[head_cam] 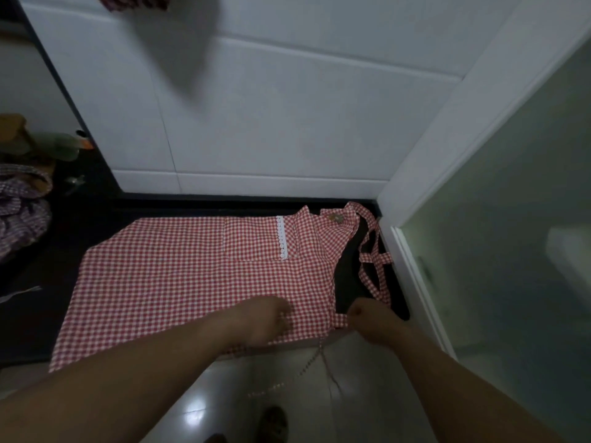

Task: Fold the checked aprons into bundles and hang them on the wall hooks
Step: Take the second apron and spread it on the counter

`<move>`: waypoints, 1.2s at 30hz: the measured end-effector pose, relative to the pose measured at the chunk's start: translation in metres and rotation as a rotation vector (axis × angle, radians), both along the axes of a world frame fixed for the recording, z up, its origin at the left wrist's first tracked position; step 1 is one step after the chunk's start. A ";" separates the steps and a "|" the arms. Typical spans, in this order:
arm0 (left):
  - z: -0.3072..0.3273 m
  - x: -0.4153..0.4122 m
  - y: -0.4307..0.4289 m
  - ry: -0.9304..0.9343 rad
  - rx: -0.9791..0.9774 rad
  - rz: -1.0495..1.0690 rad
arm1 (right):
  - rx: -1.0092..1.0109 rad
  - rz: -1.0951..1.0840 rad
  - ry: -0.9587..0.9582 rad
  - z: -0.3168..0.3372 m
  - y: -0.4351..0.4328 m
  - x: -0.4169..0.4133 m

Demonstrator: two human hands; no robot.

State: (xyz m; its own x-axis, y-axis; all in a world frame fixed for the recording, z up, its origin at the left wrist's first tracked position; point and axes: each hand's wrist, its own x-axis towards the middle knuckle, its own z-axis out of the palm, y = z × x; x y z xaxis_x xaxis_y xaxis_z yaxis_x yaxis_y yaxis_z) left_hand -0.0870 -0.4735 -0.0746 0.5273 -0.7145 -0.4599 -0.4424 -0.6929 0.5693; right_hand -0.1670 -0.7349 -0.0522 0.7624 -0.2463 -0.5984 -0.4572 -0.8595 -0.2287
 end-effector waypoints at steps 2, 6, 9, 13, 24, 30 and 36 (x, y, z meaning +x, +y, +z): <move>-0.005 0.016 0.006 -0.089 0.005 0.046 | -0.006 -0.126 -0.113 -0.004 -0.013 0.012; -0.015 0.039 0.015 -0.109 0.129 0.053 | -0.026 -0.345 -0.330 -0.018 -0.043 0.030; -0.015 0.051 0.009 -0.099 0.277 -0.003 | 0.060 -0.490 -0.388 -0.041 -0.074 0.039; -0.011 0.073 -0.018 -0.238 0.331 -0.043 | 0.263 -0.599 -0.189 -0.066 -0.096 0.056; -0.031 0.117 -0.117 -0.257 0.368 -0.112 | 0.506 -0.667 -0.210 -0.053 -0.101 0.117; -0.026 0.130 -0.106 -0.258 0.400 -0.064 | 1.105 -1.060 -0.409 -0.018 -0.107 0.106; -0.006 0.130 -0.102 0.088 -0.006 0.274 | 0.632 -0.628 -0.896 0.036 -0.054 0.125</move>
State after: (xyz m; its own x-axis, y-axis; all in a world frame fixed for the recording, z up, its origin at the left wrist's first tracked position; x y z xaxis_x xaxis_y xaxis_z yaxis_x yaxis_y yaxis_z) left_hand 0.0427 -0.5757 -0.0801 0.6591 -0.5539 -0.5087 -0.1877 -0.7762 0.6019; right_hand -0.0425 -0.7890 -0.0160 0.8160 -0.5726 -0.0793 -0.2188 -0.1789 -0.9592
